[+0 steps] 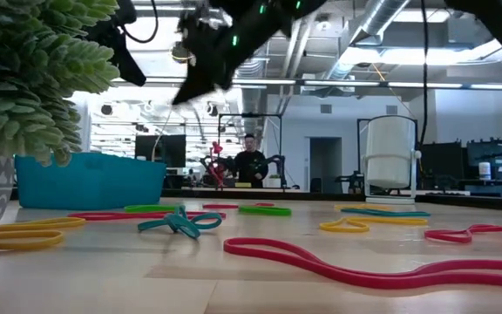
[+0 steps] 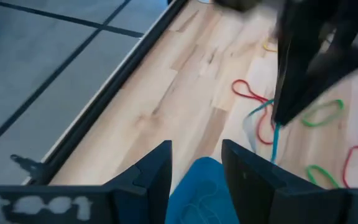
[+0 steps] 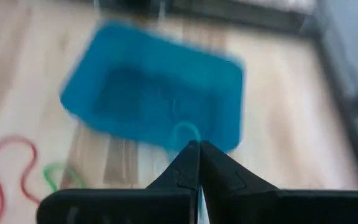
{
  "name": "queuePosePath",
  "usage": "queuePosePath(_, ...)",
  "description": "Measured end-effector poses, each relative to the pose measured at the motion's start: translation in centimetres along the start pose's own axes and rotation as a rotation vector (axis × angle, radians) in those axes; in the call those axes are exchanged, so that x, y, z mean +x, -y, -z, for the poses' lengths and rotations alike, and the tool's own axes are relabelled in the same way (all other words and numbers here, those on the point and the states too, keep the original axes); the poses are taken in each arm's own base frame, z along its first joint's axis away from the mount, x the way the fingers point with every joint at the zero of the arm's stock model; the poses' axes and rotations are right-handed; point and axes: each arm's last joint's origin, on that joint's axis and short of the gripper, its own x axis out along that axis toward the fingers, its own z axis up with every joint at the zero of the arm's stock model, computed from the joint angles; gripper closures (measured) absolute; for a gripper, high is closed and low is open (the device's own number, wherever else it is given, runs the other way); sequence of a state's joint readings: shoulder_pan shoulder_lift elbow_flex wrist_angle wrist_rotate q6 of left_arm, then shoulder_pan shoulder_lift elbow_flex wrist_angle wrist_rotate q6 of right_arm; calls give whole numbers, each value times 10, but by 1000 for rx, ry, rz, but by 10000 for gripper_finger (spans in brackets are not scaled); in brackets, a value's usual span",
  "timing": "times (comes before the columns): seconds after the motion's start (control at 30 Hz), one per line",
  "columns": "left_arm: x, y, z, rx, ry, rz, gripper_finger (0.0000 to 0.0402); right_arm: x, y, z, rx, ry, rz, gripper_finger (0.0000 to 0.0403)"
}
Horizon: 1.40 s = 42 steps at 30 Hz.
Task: Pick and place items into bin
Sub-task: Put the blue rubber band into the blue bin
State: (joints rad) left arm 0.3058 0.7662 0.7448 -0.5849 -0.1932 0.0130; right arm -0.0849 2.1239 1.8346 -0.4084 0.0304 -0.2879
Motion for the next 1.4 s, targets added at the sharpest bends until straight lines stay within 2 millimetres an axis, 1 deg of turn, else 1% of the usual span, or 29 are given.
queuePosePath(0.03, 0, 0, 0, 6, 4, 10, 272, -7, 2, -7, -9, 31, 10, 402)
queuePosePath(0.1, 0, 1, -1, 21, 11, 35, 272, -13, 7, -17, -22, 104, 34, 402)
queuePosePath(0.3, 0, 2, -3, 51, 37, 83, 272, -13, 10, -30, -30, 234, 46, 402)
queuePosePath(0.4, 0, 2, -3, 62, 38, 83, 272, -10, 9, -29, -24, 238, 43, 402)
queuePosePath(0.47, 0, 2, -3, 69, 38, 82, 272, -1, 6, -30, -25, 273, 49, 402)
queuePosePath(0.57, 0, 2, -3, 69, 38, 82, 272, 4, 4, -26, -27, 259, 45, 403)
queuePosePath(0.7, -1, 1, -3, 68, 41, 53, 272, 2, 5, -27, -27, 251, 43, 403)
queuePosePath(0.8, -6, -2, -3, 63, 52, -21, 272, 3, 6, -25, -20, 242, 44, 403)
queuePosePath(0.87, -9, -3, -2, 62, 52, -49, 272, 2, 9, -28, -21, 274, 57, 403)
queuePosePath(0.97, -17, -5, -2, 50, 93, -54, 272, 1, 13, -30, -32, 310, 76, 403)
queuePosePath(1.07, -30, -7, -1, 31, 138, -53, 272, 1, 17, -29, -35, 308, 85, 403)
queuePosePath(1.17, -45, -9, -5, 13, 211, -18, 272, 1, 24, -27, -14, 302, 93, 403)
queuePosePath(1.27, -55, -9, -4, 17, 259, 54, 272, 1, 30, -25, -7, 302, 104, 403)
queuePosePath(1.33, -57, -8, -3, 22, 270, 88, 272, 1, 32, -25, -4, 304, 109, 403)
queuePosePath(1.4, -54, -7, 0, 33, 257, 98, 272, 1, 33, -26, -4, 319, 112, 403)
